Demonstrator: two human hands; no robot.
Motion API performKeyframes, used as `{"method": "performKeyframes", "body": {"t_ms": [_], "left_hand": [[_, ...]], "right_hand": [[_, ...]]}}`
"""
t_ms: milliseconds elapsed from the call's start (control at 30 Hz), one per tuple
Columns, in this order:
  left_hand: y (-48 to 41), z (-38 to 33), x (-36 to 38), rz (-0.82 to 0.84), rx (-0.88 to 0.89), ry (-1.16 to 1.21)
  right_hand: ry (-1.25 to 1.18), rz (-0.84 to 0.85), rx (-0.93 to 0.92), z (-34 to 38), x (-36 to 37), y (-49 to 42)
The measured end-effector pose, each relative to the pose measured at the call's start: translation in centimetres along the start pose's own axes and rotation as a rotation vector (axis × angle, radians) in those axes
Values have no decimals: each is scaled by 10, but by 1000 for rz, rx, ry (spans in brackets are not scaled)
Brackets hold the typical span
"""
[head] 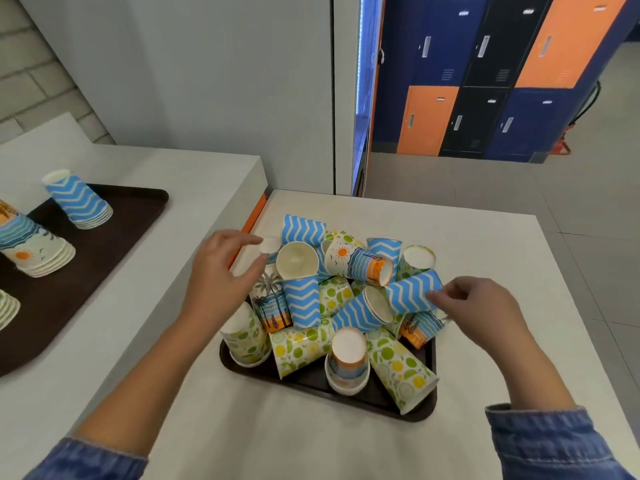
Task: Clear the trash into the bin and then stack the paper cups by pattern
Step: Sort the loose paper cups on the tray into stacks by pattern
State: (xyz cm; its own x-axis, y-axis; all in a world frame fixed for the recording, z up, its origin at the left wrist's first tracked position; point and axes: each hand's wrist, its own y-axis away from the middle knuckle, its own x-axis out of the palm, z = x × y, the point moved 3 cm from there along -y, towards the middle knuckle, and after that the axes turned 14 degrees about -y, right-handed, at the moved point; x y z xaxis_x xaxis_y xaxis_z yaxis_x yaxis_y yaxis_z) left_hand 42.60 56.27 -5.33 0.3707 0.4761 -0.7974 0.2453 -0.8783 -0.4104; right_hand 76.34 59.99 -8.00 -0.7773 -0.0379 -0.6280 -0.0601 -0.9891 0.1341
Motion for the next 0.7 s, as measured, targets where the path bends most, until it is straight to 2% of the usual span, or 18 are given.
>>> {"method": "performKeyframes", "body": {"t_ms": [67,167,300,333,400,467,500,600,700], "left_hand": [[-30,3,5,54,6,4],[-83,0,31,228,77,-43],[-139,1,85,523,231,-281],[-147,3,97,591,263,-347],[-155,7,118,716,316,-460],[-158,10,133,811,355,-534],[-160,10,138,845,366,-558],[-166,11,146,894,407,-610],[-170,12,153,922,427,-660]], "right_hand": [[-73,-76,-6,7,0,-3],[-194,-176,58,2,7,-7],[-145,-190,219,-23,36,-5],[-140,-237,162,-26,43,-3],[-55,-312,-136,-26,52,-2],[156,-281,-428,-24,60,-4],[294,-245,-518,-23,63,-8],[650,-135,-622,-20,68,-22],[824,-51,-608,-20,72,-38]]}}
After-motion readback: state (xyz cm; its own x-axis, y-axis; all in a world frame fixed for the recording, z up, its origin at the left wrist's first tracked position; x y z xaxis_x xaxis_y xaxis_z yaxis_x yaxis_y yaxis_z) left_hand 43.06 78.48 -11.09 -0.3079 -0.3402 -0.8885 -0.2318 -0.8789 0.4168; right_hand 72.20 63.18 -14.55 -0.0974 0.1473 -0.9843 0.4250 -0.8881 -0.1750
